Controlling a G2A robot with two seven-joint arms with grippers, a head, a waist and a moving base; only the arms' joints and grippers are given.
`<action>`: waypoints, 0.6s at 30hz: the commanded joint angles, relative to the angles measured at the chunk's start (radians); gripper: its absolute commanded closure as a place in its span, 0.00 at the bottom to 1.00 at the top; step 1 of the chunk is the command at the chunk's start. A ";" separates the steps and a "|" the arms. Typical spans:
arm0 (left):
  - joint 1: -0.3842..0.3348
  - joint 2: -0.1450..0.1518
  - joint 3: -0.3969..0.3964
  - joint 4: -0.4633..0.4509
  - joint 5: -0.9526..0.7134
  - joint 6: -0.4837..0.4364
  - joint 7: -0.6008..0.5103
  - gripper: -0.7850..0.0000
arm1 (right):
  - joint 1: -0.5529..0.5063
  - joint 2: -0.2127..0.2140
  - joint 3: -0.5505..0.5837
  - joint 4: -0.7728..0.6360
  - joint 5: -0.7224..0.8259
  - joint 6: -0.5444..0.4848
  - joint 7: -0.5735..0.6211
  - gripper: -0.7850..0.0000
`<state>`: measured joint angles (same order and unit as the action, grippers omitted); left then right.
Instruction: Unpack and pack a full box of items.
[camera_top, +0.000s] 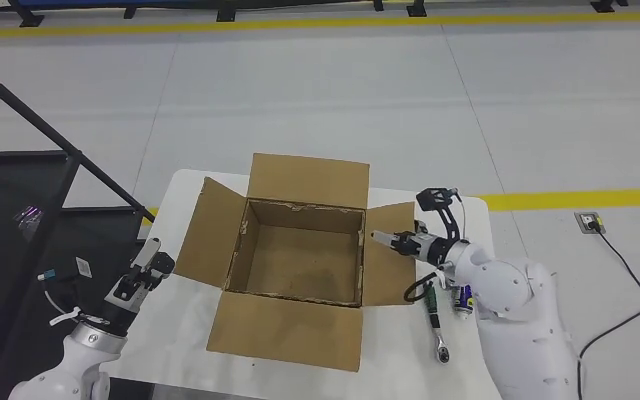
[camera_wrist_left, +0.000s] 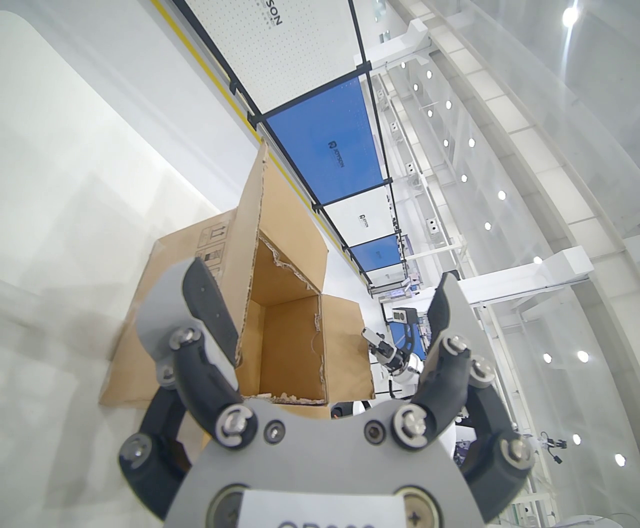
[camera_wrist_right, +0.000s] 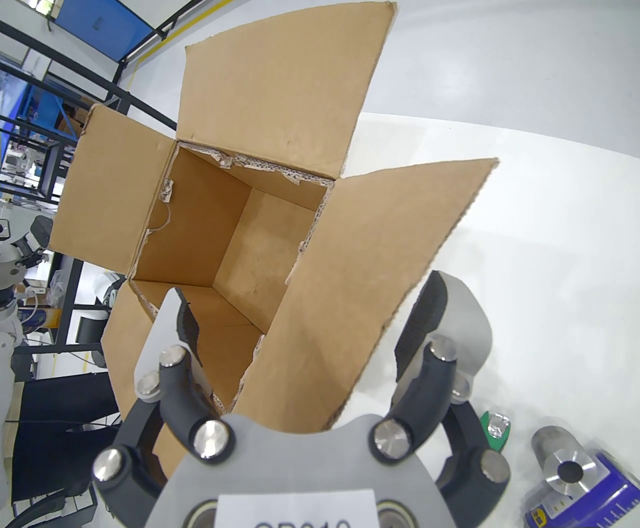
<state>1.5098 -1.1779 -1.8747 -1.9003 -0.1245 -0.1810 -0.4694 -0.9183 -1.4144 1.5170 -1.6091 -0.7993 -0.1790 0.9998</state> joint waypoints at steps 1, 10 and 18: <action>0.000 0.000 0.000 0.000 0.000 0.000 0.000 0.00 | -0.020 0.004 0.004 -0.039 -0.011 0.018 -0.014 0.00; 0.000 0.000 0.000 0.000 0.000 0.000 0.000 0.00 | -0.174 0.024 0.043 -0.269 -0.076 0.103 -0.002 0.00; 0.000 0.000 0.000 0.000 0.000 0.000 0.000 0.00 | -0.179 0.025 0.041 -0.281 -0.074 0.111 0.011 0.00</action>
<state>1.5098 -1.1779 -1.8747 -1.9003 -0.1245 -0.1810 -0.4694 -1.0968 -1.3889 1.5575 -1.8899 -0.8735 -0.0683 1.0113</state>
